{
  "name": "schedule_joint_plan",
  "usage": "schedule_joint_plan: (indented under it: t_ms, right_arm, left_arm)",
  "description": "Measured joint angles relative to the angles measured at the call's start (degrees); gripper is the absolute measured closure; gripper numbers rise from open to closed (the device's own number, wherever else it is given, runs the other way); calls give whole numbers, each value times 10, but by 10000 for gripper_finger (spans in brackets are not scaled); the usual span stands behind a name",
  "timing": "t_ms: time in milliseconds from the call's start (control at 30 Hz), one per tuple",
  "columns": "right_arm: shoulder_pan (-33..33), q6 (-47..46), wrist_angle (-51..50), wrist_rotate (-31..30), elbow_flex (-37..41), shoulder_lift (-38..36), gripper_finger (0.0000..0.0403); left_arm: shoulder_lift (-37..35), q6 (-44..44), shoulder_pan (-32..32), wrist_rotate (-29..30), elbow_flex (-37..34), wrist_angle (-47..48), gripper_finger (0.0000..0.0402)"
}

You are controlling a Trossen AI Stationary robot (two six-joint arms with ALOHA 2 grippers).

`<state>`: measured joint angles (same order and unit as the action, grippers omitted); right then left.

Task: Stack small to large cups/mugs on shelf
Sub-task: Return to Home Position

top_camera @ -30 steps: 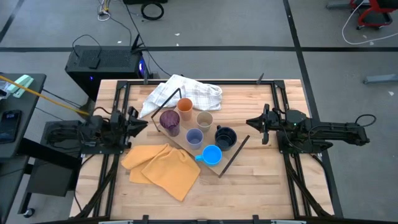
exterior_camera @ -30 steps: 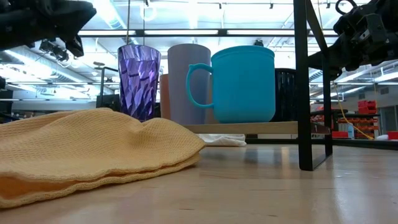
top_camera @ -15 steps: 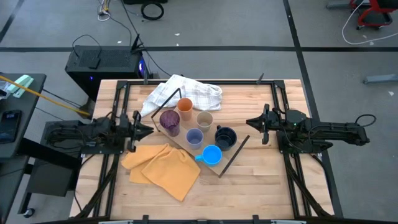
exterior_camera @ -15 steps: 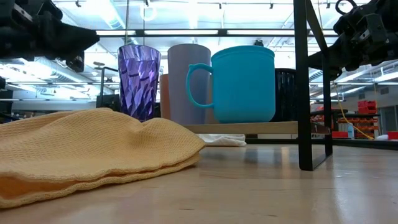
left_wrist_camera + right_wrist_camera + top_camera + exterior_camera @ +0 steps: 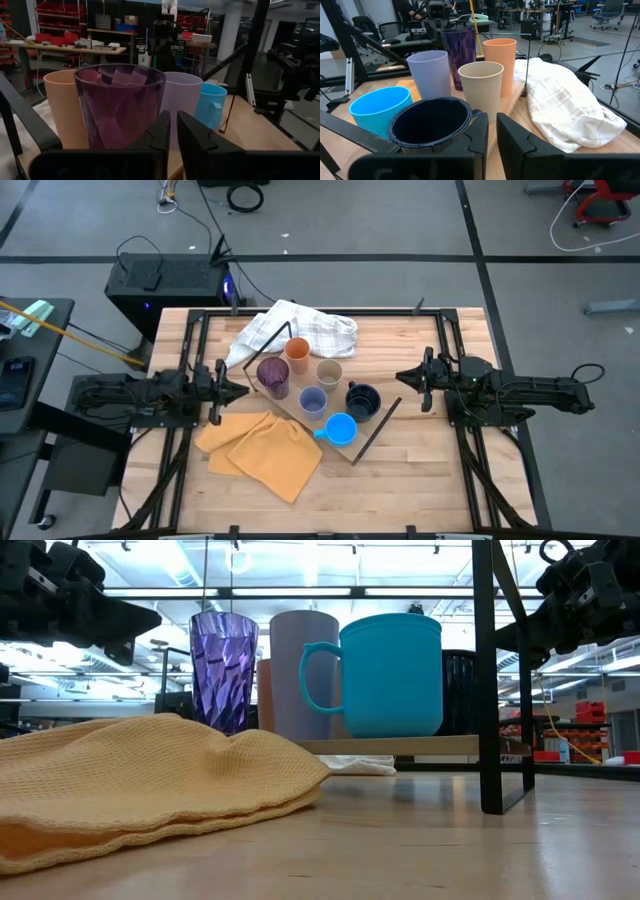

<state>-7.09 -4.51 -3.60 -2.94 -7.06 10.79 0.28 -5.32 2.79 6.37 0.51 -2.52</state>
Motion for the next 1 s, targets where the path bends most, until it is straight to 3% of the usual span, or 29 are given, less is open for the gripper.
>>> schedule_joint_plan:
  t_ms: [167,1000]
  right_arm:
    - [0,0,0,0,0,0,357]
    - [0,0,0,0,0,0,357]
  left_arm:
    - [0,0,0,0,0,0,394]
    - [0,-20,0,28,0,-1,396]
